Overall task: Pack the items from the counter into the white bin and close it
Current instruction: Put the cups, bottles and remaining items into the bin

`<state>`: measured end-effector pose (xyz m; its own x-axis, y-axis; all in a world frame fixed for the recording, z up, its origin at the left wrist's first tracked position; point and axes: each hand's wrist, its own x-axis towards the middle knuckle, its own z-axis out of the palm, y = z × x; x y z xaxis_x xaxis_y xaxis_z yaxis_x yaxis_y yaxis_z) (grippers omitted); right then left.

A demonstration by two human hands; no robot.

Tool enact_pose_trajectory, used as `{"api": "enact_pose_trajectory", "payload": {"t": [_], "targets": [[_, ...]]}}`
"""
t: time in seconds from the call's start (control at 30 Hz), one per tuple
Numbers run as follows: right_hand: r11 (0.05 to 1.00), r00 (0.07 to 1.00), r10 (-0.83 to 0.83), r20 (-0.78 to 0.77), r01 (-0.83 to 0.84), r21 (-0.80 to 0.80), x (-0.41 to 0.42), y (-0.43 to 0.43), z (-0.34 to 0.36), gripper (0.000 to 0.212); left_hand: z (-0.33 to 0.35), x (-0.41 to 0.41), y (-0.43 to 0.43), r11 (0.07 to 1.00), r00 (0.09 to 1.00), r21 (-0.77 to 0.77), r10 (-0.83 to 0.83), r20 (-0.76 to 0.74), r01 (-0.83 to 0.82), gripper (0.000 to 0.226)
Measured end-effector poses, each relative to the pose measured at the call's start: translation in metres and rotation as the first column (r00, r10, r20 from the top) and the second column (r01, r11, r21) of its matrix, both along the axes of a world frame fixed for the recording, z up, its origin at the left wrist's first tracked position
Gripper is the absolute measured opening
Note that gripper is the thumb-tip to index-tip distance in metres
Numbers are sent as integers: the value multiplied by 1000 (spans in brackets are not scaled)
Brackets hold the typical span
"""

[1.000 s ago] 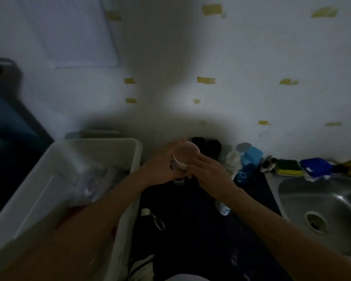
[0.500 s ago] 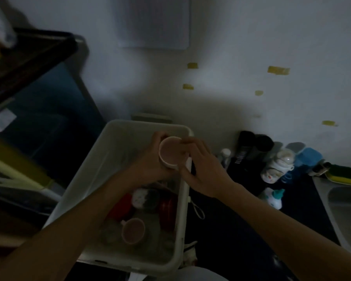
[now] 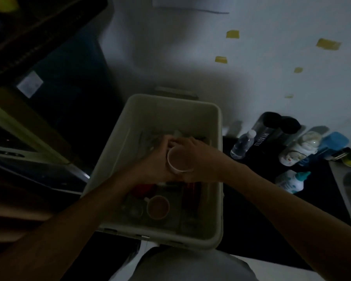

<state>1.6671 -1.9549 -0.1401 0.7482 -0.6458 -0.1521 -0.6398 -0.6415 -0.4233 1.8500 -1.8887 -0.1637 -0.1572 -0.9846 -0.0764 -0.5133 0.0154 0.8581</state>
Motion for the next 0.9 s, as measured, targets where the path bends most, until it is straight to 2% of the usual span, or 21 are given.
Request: {"api": "enact_pose_trajectory", "payload": {"t": [0.1,0.17,0.27,0.37,0.43,0.57,0.67,0.77,0.9], "targets": [[999,984,-44,-171,45,3,9,10,-14,106,-17,7,6,995,997,77,-70,13,68,102],[996,968,-62,-244,77,50,14,19,-21,107,-27,14,8,987,994,131,-97,43,91,107],[984,961,-75,-267,115,135,17,32,-29,100,-40,20,9,968,954,154,-225,200,196,94],[976,956,-88,-279,139,170,22,48,-39,99,-49,20,9,945,862,160,-325,389,284,81],[961,944,-137,-299,200,192,25,56,-48,101,-57,19,10,928,809,178,-373,454,327,76],[926,881,-242,-407,335,176,29,64,-63,100,-65,23,15,899,812,254,-432,391,356,59],[911,844,-246,-476,369,183,31,70,-70,86,-76,22,20,883,791,327,-453,411,336,52],[913,847,-267,-460,375,161,31,78,-76,67,-86,22,26,820,701,489,-535,472,297,54],[917,841,-248,-481,364,163,32,82,-81,52,-89,23,31,782,631,524,-601,490,338,59]]}}
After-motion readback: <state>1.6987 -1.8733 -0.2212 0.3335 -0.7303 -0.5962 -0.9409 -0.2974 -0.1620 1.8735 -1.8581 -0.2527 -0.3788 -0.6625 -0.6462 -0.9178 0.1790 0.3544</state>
